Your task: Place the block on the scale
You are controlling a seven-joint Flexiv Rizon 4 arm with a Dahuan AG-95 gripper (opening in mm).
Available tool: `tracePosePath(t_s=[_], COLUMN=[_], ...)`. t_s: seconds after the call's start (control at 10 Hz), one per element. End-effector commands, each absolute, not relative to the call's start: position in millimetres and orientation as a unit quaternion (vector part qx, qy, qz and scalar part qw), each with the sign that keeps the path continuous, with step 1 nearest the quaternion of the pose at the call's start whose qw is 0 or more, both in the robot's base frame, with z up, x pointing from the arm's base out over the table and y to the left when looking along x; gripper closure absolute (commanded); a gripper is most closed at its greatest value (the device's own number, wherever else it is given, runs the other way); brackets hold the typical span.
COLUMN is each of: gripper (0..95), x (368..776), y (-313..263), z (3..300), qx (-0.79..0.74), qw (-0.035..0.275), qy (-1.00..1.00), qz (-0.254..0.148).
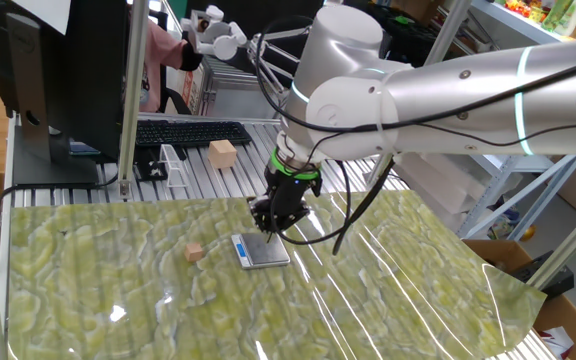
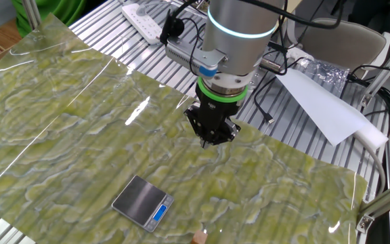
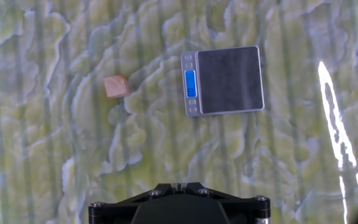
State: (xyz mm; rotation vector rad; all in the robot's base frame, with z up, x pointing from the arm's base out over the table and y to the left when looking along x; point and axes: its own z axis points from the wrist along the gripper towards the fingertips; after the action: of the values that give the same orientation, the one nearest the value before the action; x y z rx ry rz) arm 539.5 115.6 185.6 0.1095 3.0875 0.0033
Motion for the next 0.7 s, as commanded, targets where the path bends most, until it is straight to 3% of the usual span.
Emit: tracePosePath(t_s=[0.1, 0.7], gripper=[95.0, 95.0], x=[541.2, 552.8], y=[116.1, 115.4], z=[185.9, 192.2], qx=[0.035, 0.044], qw=[0.026, 0.025], qy=[0.999, 0.999], qz=[0.001, 0.001])
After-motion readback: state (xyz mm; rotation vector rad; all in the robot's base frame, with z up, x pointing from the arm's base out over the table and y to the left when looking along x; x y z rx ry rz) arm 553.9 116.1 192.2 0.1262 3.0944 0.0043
